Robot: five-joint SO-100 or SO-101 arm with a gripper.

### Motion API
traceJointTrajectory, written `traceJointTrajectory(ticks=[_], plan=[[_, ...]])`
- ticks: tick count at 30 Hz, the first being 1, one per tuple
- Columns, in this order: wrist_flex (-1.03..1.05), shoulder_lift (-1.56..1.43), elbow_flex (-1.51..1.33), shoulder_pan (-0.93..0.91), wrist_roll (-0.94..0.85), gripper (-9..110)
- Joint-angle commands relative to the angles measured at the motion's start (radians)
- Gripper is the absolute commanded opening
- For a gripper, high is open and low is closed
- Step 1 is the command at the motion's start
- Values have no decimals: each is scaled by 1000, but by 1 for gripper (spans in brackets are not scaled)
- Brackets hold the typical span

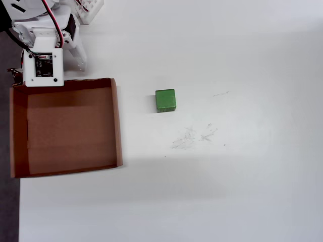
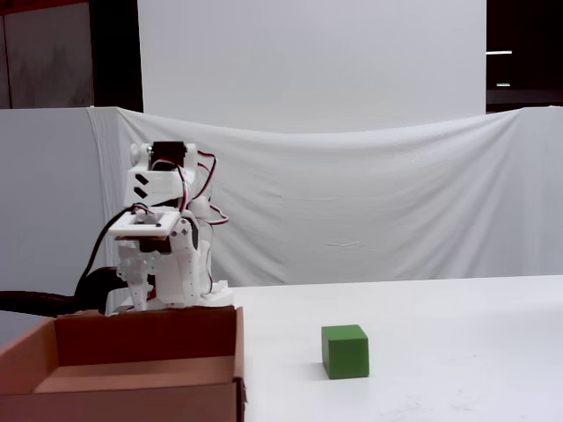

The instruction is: Grasp a green cube and put it in a box.

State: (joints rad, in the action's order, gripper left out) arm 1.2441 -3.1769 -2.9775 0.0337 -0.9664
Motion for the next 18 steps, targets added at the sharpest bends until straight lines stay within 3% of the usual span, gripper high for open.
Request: traceJointTrajectory(ticks=[1, 18], plan=[[-14, -6, 5, 3, 31, 21], [-15, -6, 5, 25, 31, 23]])
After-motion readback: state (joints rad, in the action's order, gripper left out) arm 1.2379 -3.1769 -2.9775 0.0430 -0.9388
